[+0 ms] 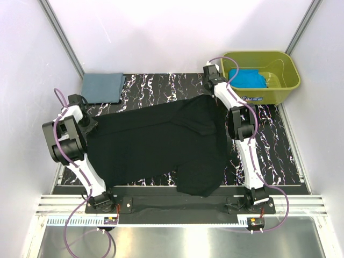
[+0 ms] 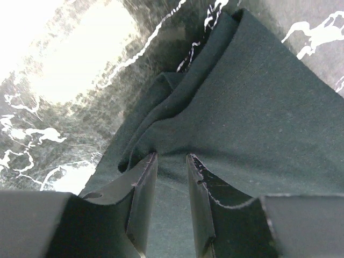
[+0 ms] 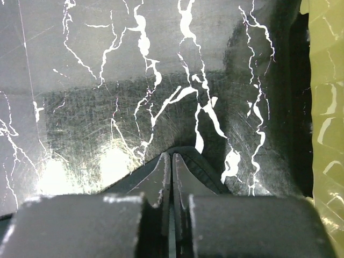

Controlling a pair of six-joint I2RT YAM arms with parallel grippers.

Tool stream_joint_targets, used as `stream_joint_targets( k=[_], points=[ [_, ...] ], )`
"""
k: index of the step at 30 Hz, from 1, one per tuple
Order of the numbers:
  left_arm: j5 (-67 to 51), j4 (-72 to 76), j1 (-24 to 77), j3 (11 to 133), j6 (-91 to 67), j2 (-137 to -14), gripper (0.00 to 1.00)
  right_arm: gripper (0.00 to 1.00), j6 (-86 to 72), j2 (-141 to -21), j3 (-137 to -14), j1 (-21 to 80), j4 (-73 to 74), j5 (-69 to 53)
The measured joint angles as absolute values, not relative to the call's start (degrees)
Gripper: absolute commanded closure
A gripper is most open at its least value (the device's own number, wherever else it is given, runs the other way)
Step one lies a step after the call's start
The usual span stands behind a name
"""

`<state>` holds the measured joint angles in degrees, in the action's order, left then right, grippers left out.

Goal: Fold and stack the t-shirts
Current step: Fold the tshirt

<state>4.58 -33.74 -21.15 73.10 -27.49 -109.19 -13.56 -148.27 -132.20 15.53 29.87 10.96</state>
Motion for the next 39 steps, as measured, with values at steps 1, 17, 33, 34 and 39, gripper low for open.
stream_joint_targets(
  k=[1, 17, 33, 34, 39],
  points=[
    [4.54, -33.67, -21.3, 73.19, -27.46, -109.27, 0.65, 1.0, -13.56, -148.31, -132.2, 15.53, 29.87, 11.09],
    [3.18, -33.17, -22.37, 74.87, -26.87, -110.04, 0.49, 0.77, -13.1, -150.91, -135.9, 15.73, 32.93, 16.67],
    [-0.56, -32.82, -28.21, 71.5, -27.92, -93.91, 0.62, 0.39, -19.46, -116.88, -113.25, 20.45, 44.12, -3.4],
    [-1.67, -32.16, -28.82, 70.13, -28.34, -93.93, 0.63, 0.39, -20.21, -112.16, -108.16, 20.56, 42.76, -6.2],
    [-6.96, -28.12, -29.76, 62.57, -30.52, -94.63, 0.6, 0.38, -21.71, -97.86, -93.47, 20.45, 39.38, -15.05]
  ],
)
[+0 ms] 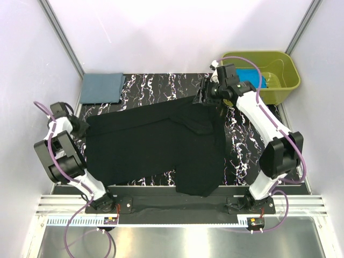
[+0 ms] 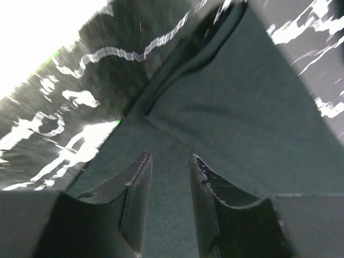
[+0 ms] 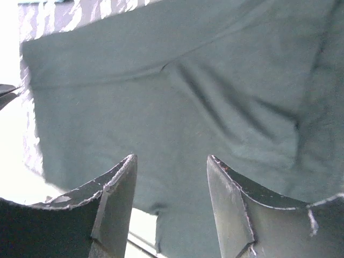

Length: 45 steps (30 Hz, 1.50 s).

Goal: Fold and stack the t-shirts
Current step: Fold the tshirt

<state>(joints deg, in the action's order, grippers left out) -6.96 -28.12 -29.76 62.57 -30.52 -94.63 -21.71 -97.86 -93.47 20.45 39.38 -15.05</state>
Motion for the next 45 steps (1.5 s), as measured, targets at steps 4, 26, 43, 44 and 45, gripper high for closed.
stream_joint_targets(
  k=[4, 26, 43, 44, 45],
  points=[
    [-8.86, -25.74, -29.76, 58.7, -32.6, -95.11, 0.57, 0.38, -21.87, -97.25, -89.69, 20.38, 37.65, -18.31],
    [-8.62, -19.9, -30.28, 60.9, -40.38, -102.5, 0.61, 0.39, -22.33, -99.53, -86.41, 20.18, 35.79, -21.21],
    [-5.32, -22.5, -30.59, 62.59, -40.32, -102.48, 0.62, 0.39, -22.31, -100.75, -86.41, 19.86, 35.73, -21.15],
    [-5.19, -22.63, -30.63, 62.78, -40.34, -102.48, 0.62, 0.39, -22.31, -100.82, -86.41, 19.86, 35.73, -21.15],
    [-5.1, -22.65, -30.68, 62.98, -40.34, -102.48, 0.62, 0.39, -22.31, -100.92, -86.41, 19.84, 35.73, -21.15]
  ],
)
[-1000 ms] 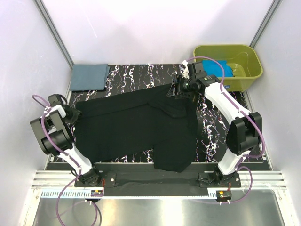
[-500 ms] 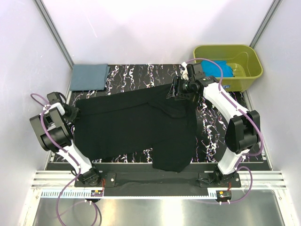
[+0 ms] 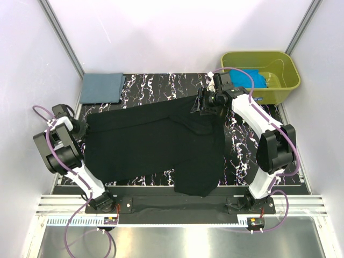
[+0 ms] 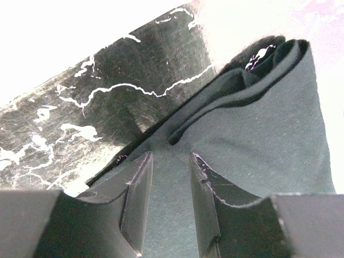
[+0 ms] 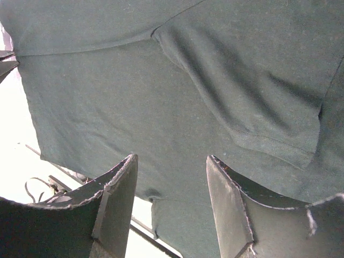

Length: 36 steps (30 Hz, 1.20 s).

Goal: Fold and stack the t-shirts
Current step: Fold the tshirt

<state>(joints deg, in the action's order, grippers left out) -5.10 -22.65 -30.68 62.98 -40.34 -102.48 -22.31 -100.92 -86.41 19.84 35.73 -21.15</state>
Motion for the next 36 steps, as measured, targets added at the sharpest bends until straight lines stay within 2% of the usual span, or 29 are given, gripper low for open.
stream_joint_targets(
  k=[10, 19, 23, 25, 29, 35, 36],
  points=[
    [-4.8, -22.5, -30.74, 64.05, -41.01, -103.98, 0.65, 0.4, -22.28, -101.23, -86.41, 19.75, 35.73, -21.12],
    [-5.1, -22.17, -30.76, 64.9, -42.15, -105.12, 0.75, 0.39, -22.28, -101.45, -86.06, 19.75, 35.59, -21.08],
    [-5.15, -22.2, -30.76, 64.95, -42.06, -105.12, 0.67, 0.39, -22.28, -102.24, -85.62, 19.73, 35.66, -21.06],
    [-5.17, -22.35, -30.76, 65.32, -42.06, -105.12, 0.73, 0.39, -22.31, -102.56, -84.64, 19.7, 35.73, -21.06],
    [-5.17, -22.5, -30.76, 65.65, -41.98, -105.12, 0.77, 0.39, -22.31, -102.74, -82.26, 19.7, 35.94, -21.06],
    [-5.17, -22.61, -30.76, 66.32, -42.13, -105.54, 0.99, 0.38, -22.59, -102.78, -80.95, 19.7, 36.34, -20.62],
    [-5.17, -22.63, -30.76, 66.37, -42.15, -105.56, 1.0, 0.38, -22.68, -102.87, -80.95, 19.68, 36.32, -20.58]
  ],
)
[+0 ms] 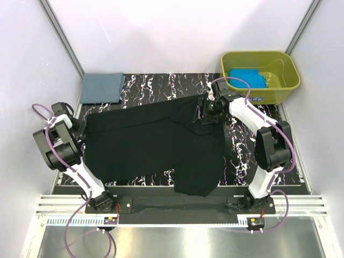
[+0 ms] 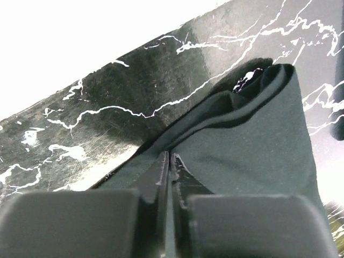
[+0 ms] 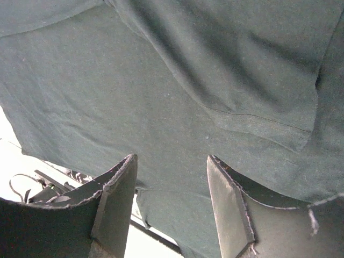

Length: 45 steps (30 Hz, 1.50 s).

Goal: Fold and stack the t-shirts
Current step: Fold the tshirt

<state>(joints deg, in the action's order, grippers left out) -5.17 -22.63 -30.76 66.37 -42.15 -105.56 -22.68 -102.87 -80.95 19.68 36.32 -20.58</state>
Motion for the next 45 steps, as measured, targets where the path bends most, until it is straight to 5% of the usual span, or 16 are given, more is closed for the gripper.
stream_joint_targets(
  k=[9, 15, 25, 37, 41, 42, 45],
  points=[
    [-5.45, -24.14, -30.76, 67.53, -42.02, -105.58, 1.0, 0.34, -22.79, -106.78, -81.06, 18.28, 39.59, -19.35],
    [-6.26, -24.53, -30.65, 68.69, -42.06, -105.56, 1.0, 0.44, -22.83, -110.45, -81.45, 16.16, 40.16, -15.16],
    [-7.57, -24.47, -29.82, 69.76, -41.08, -105.16, 1.0, 0.43, -22.06, -111.35, -80.25, 14.0, 38.63, -9.47],
    [-7.79, -24.51, -29.82, 69.76, -40.29, -104.71, 1.0, 0.55, -21.65, -112.81, -78.72, 13.65, 35.73, -10.26],
    [-7.84, -24.53, -29.82, 69.73, -40.29, -103.94, 1.0, 0.72, -21.58, -112.92, -78.22, 13.65, 35.03, -11.18],
    [-7.88, -24.53, -29.82, 69.73, -40.29, -103.74, 1.0, 0.88, -21.71, -112.95, -78.04, 13.65, 34.89, -11.44],
    [-7.99, -24.51, -29.82, 69.73, -40.29, -103.33, 1.0, 1.0, -22.17, -113.01, -77.84, 13.65, 34.83, -11.79]
  ],
)
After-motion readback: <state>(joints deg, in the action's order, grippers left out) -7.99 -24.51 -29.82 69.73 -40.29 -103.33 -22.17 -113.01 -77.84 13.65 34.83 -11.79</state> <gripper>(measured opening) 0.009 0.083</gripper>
